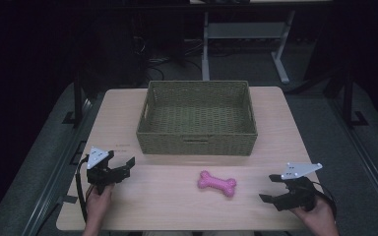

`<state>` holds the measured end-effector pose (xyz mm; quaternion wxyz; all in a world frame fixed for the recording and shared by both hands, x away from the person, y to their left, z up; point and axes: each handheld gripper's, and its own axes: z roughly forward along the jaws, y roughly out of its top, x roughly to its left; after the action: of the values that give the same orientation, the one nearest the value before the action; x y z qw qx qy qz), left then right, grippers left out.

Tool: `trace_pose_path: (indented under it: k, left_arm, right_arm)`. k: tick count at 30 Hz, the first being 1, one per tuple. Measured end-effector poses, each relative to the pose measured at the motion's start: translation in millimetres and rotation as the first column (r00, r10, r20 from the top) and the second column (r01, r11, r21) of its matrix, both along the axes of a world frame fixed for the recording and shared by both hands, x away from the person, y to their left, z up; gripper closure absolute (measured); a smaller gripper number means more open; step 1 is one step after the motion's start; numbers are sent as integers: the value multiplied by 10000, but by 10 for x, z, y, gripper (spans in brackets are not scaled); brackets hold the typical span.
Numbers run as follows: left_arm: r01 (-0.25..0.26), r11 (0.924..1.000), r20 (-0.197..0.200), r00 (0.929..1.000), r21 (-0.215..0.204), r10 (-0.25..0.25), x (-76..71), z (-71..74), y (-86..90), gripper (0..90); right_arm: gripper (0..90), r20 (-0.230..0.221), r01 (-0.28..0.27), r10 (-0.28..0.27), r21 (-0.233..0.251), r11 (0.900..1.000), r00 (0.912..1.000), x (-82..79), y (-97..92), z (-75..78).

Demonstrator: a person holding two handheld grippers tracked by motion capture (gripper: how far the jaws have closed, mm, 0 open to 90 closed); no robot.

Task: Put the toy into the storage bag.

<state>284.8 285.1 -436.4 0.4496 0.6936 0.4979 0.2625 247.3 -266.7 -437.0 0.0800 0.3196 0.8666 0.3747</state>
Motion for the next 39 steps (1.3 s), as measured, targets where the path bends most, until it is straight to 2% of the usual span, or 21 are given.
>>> trace_pose_path:
  k: [19,39]
  left_arm:
    - [-24,10000,71,10000,25,24,-11,12,15,130]
    - [-84,9999,134,9999,-83,85,-20,23,34,130]
  right_arm:
    - [185,-89,-709,707,-163,9974,9975,107,190,219]
    - [179,-309,-1407,1394,-446,9890,9898,215,432,314]
